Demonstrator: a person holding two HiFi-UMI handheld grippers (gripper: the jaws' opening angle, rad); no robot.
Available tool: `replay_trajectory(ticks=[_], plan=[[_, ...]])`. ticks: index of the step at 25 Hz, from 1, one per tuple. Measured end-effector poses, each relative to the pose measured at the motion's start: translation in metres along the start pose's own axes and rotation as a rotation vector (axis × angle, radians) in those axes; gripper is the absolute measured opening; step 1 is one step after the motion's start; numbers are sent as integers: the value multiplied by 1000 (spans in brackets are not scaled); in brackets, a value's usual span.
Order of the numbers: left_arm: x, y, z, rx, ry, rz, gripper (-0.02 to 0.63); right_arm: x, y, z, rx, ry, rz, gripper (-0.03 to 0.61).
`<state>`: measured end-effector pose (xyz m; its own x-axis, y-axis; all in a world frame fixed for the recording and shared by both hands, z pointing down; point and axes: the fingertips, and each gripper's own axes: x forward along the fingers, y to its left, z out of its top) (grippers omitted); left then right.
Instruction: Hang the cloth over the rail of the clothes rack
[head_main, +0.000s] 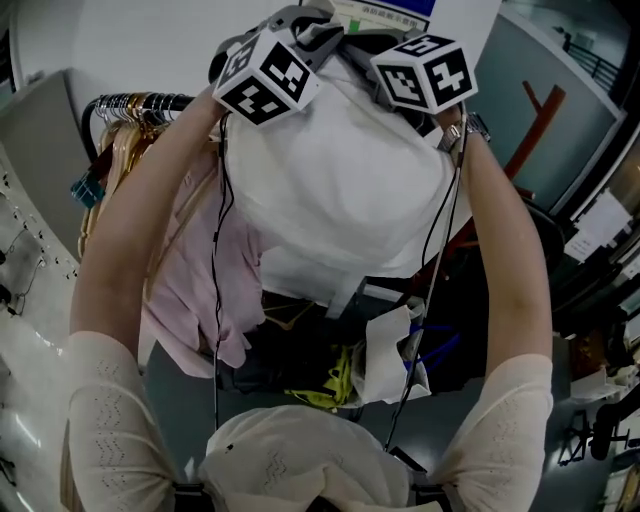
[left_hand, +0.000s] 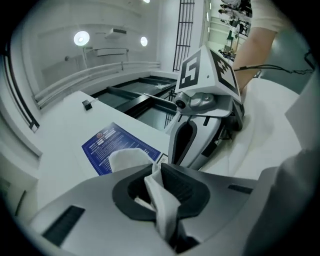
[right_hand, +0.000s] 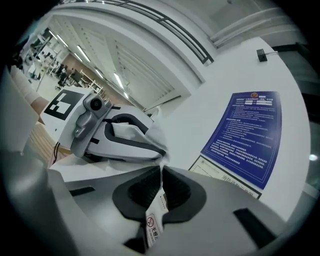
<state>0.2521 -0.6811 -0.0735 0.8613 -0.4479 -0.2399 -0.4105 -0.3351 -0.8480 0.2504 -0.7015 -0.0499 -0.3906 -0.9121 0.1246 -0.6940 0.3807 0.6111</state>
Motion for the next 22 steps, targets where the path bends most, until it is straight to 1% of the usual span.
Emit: replay_trajectory(ticks=[2, 6, 9, 11, 15, 17, 18, 19, 22], plan=[[0, 3, 7, 46, -7, 16, 26, -4, -6, 1, 14, -9, -11, 28], [-10, 18, 16, 106, 3, 38, 107, -12, -19, 2, 68, -35, -60, 28], [-26, 27, 18, 158, 29, 44, 107, -14, -23, -2, 89, -26, -88, 28], [-42, 31, 12, 182, 50, 47, 107, -14, -25, -8, 95, -14, -92, 28], [-84, 31, 7, 148, 58, 28, 107, -17, -25, -4, 124, -34, -100, 29], [-104, 20, 9, 116, 56, -14, 107, -15, -25, -3, 146, -42, -96, 32], [-111, 11, 10, 103, 56, -41, 107, -14, -26, -3, 161, -48, -101, 57], [-117, 2, 11, 94, 53, -64, 107, -14, -30, -3, 178, -57, -112, 81], [-126, -25, 11, 75, 43, -113, 107, -21, -44, -1, 199, -89, -176, 83]])
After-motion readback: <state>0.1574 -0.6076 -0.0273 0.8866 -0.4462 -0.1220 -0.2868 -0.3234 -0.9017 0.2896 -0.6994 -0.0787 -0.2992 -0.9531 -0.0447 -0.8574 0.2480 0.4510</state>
